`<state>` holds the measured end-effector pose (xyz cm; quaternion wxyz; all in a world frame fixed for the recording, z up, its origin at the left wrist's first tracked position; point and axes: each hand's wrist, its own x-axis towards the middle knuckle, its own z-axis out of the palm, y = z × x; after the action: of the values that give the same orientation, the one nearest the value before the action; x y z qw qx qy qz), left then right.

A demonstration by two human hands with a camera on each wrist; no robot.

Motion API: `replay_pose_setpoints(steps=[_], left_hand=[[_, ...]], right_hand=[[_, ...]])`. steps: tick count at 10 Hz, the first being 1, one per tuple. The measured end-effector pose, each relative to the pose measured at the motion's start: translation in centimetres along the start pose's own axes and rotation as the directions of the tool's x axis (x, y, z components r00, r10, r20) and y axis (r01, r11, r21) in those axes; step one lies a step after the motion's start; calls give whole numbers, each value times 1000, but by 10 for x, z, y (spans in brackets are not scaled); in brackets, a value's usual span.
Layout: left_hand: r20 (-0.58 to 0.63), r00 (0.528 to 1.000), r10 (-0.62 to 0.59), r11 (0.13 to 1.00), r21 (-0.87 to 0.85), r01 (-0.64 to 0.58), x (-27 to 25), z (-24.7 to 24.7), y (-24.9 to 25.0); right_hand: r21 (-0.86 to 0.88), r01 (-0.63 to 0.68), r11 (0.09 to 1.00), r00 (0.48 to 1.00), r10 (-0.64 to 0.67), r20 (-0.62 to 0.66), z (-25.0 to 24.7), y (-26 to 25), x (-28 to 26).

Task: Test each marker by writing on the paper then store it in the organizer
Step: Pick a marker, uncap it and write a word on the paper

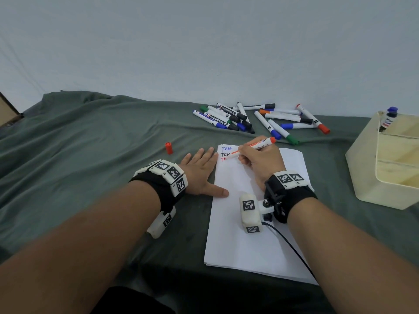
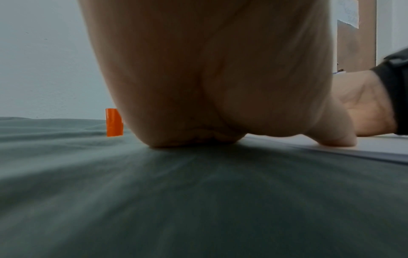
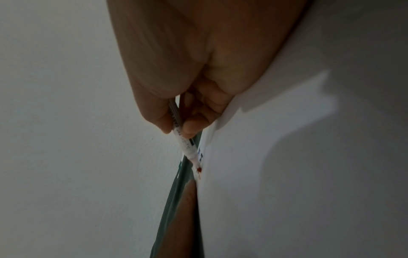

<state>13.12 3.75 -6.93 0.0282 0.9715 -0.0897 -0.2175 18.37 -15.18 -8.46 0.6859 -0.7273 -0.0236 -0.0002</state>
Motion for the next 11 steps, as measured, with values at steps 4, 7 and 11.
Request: replay_pose_setpoints(steps=[4,7,11], left_hand=[[-4,1000,2,1000,-5,-2,-2,0,1],[4,1000,4,1000,2,-4,-2,-1,1],[15,1000,3,1000,15,-3,-3,-1,1]], right_hand=[[-23,5,1000,999,-6,-40,1,4,3],[-43,-11,999,998,8,-69,-1,5,6],[-64,-3,998,997,-2,-80,-4,3,4]])
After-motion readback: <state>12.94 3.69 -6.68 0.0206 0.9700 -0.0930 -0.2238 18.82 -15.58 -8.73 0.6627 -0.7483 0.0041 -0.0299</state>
